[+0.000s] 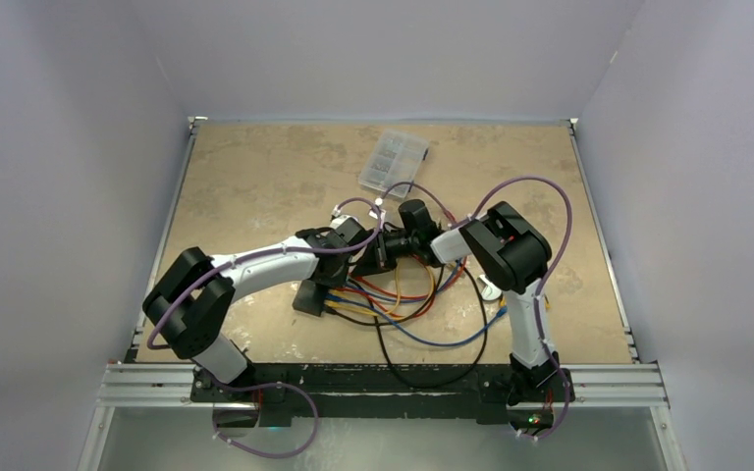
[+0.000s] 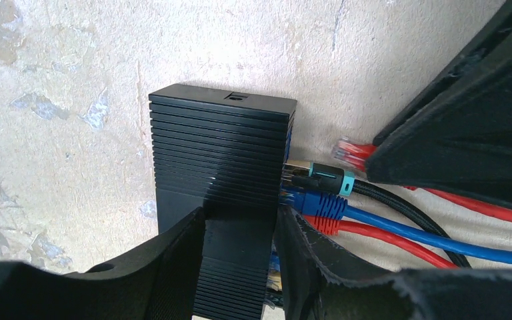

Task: Pull the plug from the switch port
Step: Pull the connector from the switch port.

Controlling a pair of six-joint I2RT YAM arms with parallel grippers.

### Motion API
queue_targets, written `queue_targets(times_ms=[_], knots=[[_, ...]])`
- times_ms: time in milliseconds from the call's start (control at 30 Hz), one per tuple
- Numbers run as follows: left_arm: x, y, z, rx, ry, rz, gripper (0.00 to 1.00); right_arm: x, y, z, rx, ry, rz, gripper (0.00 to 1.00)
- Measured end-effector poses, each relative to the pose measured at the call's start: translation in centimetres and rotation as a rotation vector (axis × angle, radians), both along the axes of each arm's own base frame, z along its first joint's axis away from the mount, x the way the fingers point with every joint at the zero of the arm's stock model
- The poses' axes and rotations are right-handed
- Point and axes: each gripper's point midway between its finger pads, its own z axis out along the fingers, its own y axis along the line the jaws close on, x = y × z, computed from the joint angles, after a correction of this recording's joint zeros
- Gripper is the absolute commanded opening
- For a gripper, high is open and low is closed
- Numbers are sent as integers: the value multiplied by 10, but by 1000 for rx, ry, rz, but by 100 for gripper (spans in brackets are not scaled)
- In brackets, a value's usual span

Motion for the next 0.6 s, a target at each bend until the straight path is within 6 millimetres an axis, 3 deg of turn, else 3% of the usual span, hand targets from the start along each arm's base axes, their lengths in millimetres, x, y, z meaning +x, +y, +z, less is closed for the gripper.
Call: queue_targets(times_ms=[167, 367, 600], knots=[[1, 0, 0, 1, -4, 2, 43, -2, -7, 0, -32, -6, 7, 0], [2, 1, 2, -10, -5, -2, 55, 0, -8, 0, -61, -6, 8, 0], [0, -8, 9, -96, 8, -24, 65, 27, -6, 4, -134, -64, -57, 0]])
